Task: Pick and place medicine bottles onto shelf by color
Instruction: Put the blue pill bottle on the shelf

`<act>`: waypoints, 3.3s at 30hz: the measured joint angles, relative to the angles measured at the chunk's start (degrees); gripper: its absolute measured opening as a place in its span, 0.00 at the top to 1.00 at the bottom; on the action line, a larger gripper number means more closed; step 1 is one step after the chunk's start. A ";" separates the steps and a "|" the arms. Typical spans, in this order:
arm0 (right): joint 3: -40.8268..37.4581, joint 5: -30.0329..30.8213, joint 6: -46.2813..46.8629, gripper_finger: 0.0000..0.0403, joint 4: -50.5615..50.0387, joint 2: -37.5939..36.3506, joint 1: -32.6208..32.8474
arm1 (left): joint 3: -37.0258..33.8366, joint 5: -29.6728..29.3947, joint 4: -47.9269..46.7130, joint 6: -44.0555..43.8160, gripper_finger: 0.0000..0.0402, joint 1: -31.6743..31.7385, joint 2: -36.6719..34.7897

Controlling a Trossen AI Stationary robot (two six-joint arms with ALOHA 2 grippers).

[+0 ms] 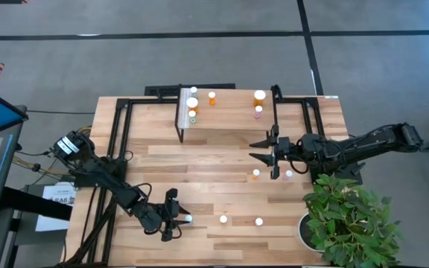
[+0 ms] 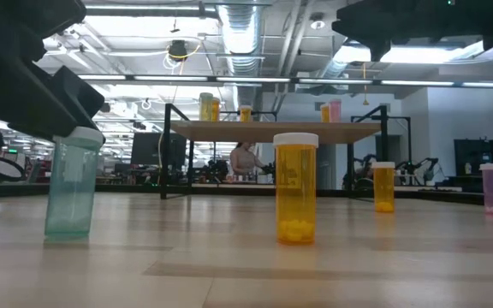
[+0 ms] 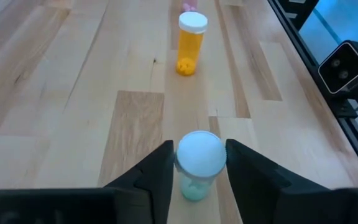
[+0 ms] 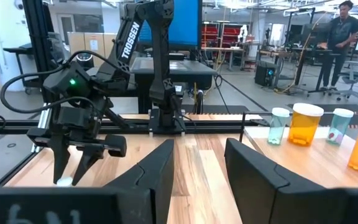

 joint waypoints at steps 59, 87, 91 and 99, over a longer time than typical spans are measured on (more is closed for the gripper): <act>0.07 0.02 -0.63 0.59 6.62 5.09 -0.06 | 46.04 7.19 -48.38 24.67 0.74 52.74 -4.29; 0.07 -0.07 -0.73 0.59 6.49 5.11 -0.04 | 45.98 14.13 -44.02 19.60 0.74 62.66 0.86; 0.04 -0.09 -0.57 0.59 6.43 5.11 0.02 | 44.43 14.56 -42.18 19.27 0.74 62.86 0.84; 0.04 -0.11 -0.74 0.59 6.60 5.11 0.33 | 43.28 14.56 -42.31 18.75 0.74 63.06 0.85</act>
